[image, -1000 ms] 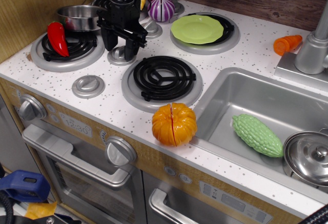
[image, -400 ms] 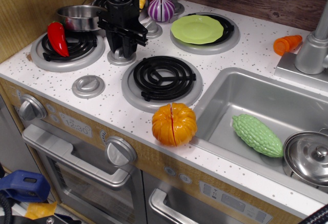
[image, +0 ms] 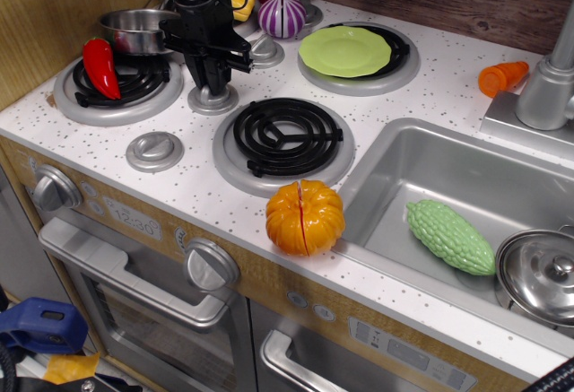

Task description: Twist knob start vertical clockwise90

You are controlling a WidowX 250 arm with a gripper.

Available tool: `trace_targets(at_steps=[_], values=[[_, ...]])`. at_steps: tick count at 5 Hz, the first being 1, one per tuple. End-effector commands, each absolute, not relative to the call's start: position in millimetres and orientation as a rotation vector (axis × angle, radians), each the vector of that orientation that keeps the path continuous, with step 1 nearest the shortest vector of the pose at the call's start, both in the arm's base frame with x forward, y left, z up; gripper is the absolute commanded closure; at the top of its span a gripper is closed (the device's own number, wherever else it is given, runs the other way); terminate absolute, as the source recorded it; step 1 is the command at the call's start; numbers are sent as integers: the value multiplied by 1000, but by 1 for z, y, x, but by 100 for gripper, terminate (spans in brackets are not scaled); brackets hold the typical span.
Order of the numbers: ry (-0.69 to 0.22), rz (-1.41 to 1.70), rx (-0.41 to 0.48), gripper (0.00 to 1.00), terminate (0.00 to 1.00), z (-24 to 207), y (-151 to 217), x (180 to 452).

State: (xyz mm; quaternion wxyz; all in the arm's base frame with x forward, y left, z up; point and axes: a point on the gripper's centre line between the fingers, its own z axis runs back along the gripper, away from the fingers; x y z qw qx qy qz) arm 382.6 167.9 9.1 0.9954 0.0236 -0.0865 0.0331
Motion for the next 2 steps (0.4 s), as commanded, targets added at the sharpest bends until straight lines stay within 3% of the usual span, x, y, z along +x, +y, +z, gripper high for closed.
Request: trace_targets(at_steps=[1, 2], values=[[-181, 53, 45, 100, 0, 8, 183, 379], [-106, -137, 52, 100, 0, 3, 178, 375]])
